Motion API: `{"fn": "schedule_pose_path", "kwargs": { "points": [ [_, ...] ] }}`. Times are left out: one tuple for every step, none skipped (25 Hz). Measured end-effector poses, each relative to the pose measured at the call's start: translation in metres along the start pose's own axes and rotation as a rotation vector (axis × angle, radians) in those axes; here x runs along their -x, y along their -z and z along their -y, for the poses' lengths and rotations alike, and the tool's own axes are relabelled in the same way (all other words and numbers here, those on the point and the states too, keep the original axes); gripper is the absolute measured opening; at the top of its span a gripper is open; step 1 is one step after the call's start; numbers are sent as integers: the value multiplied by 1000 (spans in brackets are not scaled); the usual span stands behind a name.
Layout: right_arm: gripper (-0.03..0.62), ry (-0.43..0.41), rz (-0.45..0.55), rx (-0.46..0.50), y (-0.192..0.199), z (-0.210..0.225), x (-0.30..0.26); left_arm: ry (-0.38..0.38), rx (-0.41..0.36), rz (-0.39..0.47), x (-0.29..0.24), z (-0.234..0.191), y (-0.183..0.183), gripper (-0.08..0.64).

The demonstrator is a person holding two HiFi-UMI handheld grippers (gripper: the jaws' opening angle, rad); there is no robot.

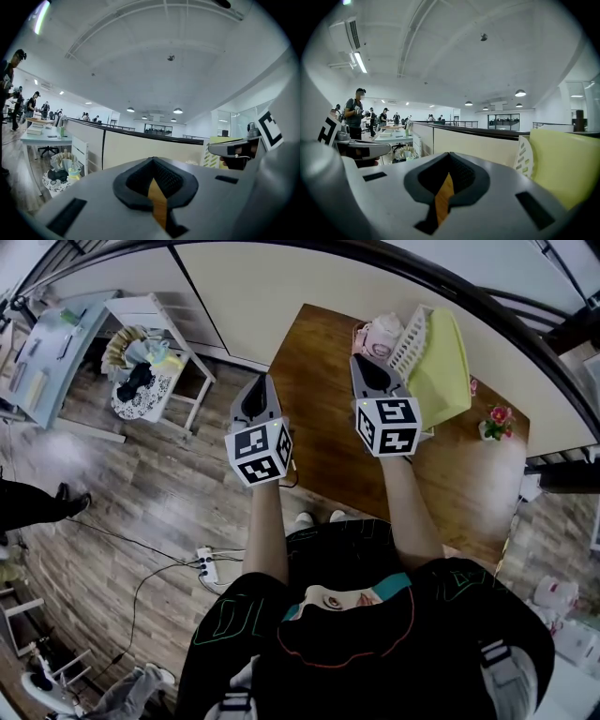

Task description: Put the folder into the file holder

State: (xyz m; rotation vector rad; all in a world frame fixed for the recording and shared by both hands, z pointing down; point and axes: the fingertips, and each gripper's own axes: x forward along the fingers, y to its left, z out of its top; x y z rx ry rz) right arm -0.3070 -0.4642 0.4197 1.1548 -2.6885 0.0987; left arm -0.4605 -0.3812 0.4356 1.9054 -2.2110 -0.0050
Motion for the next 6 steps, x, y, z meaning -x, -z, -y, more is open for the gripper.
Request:
{"fn": "schedule_pose_path", "kwargs": {
  "points": [
    [3, -1, 3, 2, -1, 0, 0, 3, 0, 7, 0, 1, -2, 0],
    [3, -2, 5, 4, -2, 0, 1, 6, 0, 12, 0, 2, -3, 0],
    [3, -3, 8, 5, -2, 0, 1, 8, 1, 17, 0, 2, -4, 0],
    [3, -4, 11, 7, -3, 0, 2, 9, 1, 20, 1, 3, -5, 0],
    [3, -5, 14, 9, -4, 0, 2, 11, 2, 23, 1, 3, -5, 0],
    [3, -6, 16, 11, -5, 0, 3, 13, 2, 25, 1, 4, -6, 0]
  ]
}}
